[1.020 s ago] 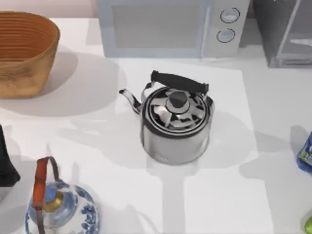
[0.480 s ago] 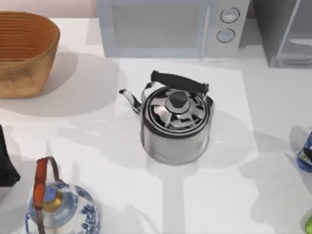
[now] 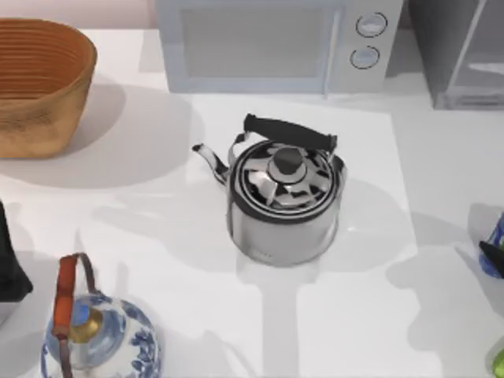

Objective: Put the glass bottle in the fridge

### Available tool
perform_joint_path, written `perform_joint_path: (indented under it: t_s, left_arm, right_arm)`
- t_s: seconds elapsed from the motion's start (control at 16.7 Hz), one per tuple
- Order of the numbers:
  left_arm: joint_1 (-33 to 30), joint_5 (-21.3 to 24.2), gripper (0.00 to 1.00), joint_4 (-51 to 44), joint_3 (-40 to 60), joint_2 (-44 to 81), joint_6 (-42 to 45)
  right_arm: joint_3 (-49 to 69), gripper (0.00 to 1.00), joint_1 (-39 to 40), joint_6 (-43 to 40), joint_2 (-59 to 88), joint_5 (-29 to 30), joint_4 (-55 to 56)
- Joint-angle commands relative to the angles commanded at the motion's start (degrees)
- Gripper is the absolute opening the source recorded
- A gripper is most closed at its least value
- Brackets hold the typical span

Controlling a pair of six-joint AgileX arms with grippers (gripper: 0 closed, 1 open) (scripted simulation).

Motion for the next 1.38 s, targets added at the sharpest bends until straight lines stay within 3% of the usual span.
perform_joint_path:
  t_s: [0.18, 0.96, 1.38]
  left_arm:
    - [0.0, 0.0, 1.00, 0.0, 0.0, 0.0, 0.0]
    - [0.0, 0.0, 1.00, 0.0, 0.0, 0.0, 0.0]
    - [0.0, 0.0, 1.00, 0.0, 0.0, 0.0, 0.0]
  right_arm:
    - [0.0, 1.00, 0.0, 0.0, 0.0, 0.0, 0.0]
    - [0.0, 0.03, 0.0, 0.0, 0.0, 0.0, 0.0]
    - [0.0, 0.01, 0.0, 0.0, 0.0, 0.0, 0.0]
